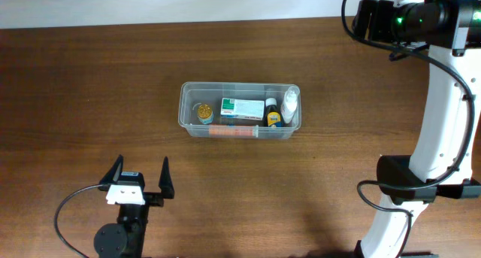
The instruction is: Pack container
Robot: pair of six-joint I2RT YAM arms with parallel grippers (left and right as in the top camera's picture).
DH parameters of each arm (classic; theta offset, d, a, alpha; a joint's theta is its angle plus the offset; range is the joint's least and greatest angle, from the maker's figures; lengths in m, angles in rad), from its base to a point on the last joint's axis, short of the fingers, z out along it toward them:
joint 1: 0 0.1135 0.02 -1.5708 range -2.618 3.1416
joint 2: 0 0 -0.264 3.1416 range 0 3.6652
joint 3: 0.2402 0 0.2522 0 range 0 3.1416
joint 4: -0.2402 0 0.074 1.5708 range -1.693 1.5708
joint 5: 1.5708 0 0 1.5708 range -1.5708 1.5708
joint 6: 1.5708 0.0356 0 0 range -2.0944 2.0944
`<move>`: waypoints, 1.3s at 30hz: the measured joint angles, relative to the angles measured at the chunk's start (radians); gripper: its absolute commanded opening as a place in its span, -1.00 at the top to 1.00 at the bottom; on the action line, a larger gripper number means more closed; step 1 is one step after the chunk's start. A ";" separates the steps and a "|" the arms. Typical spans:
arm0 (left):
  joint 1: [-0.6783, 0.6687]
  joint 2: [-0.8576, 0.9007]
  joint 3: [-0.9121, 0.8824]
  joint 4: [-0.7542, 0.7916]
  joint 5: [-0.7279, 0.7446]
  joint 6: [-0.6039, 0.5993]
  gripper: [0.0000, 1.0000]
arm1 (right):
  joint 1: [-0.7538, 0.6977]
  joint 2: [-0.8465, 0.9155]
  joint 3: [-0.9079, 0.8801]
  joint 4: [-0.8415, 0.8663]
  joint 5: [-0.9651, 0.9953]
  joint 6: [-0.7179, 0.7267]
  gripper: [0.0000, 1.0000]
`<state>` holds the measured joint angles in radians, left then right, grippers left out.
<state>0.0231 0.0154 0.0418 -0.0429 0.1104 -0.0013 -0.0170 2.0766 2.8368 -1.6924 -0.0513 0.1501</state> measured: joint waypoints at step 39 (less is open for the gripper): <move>0.000 -0.001 -0.025 -0.027 0.014 0.009 -0.99 | 0.000 0.000 0.000 0.000 0.000 0.000 -0.97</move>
<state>0.0231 0.0147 0.0166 -0.0696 0.1246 0.0078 -0.0170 2.0766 2.8368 -1.6924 -0.0513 0.1505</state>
